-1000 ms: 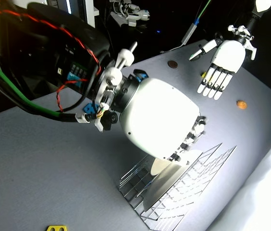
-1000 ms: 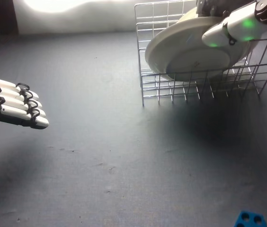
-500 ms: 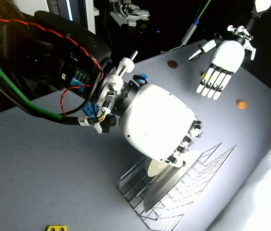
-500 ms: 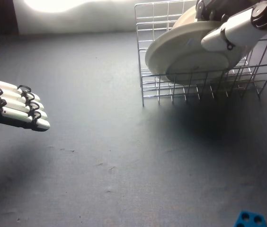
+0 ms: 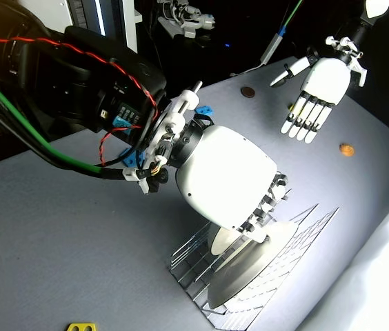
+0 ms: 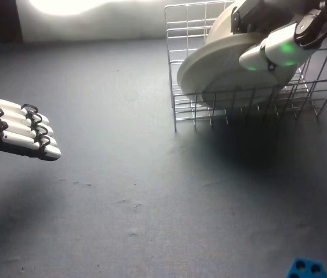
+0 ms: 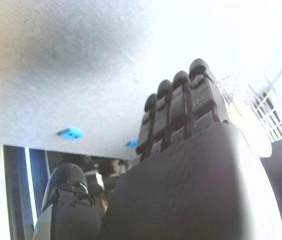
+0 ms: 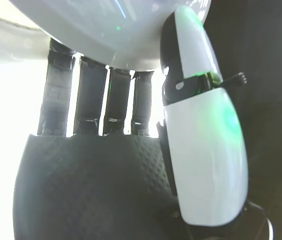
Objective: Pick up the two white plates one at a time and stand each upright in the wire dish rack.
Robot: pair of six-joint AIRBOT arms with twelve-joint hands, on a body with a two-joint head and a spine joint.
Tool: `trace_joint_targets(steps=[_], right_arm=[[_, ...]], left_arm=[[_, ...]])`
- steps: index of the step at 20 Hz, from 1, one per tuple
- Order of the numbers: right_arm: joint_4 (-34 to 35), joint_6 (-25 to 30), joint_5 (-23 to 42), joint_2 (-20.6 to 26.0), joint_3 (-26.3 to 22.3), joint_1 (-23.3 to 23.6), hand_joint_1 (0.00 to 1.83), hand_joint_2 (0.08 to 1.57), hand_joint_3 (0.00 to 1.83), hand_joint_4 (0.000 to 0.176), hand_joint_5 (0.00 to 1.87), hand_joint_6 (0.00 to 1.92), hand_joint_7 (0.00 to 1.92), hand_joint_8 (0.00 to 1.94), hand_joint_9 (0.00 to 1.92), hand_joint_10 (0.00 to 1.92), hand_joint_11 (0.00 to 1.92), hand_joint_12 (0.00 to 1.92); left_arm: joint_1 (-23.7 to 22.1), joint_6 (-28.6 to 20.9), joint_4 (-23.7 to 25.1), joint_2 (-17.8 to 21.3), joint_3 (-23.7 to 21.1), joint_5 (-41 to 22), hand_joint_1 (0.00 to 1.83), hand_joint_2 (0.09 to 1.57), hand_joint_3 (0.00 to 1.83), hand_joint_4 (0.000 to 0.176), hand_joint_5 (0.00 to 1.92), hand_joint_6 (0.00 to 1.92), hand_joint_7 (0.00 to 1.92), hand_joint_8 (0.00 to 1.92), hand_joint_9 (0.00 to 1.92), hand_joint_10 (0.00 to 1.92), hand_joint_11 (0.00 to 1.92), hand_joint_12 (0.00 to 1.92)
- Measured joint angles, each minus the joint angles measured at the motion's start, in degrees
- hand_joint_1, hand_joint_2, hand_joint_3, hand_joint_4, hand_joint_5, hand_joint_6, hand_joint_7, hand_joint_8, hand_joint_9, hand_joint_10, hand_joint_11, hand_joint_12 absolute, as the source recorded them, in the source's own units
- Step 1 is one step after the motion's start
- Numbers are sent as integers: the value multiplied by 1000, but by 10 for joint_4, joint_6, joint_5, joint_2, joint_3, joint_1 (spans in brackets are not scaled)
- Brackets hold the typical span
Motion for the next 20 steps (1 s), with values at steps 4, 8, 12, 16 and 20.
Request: trace_joint_targets(steps=[4,8,12,16,20], right_arm=[[-2,0,0,-7,5,-4,1114,1065,0,0,773,643,1009,63,985,11,442,1263],[-2,0,-5,-10,6,-4,1096,1036,0,0,861,131,1003,5,963,1,421,1233],[-4,0,-5,-10,6,-4,1063,1037,0,0,845,82,976,0,925,0,372,1249],[-4,0,-6,-10,6,1,1043,1035,0,0,802,41,909,0,868,0,309,1295],[-4,0,-7,-10,6,12,1033,1025,0,0,766,19,854,4,816,5,257,1322]], left_arm=[[0,0,0,0,0,0,0,1069,0,0,62,5,89,7,60,8,20,14],[0,0,0,0,0,0,0,1076,3,0,64,3,77,0,43,0,6,12],[0,0,0,0,0,0,0,1077,3,0,69,3,82,2,54,5,9,15],[0,0,0,0,0,0,0,1073,0,0,60,0,77,0,52,2,19,24],[0,0,0,0,0,0,0,1075,1,0,48,0,58,0,30,0,0,4]])
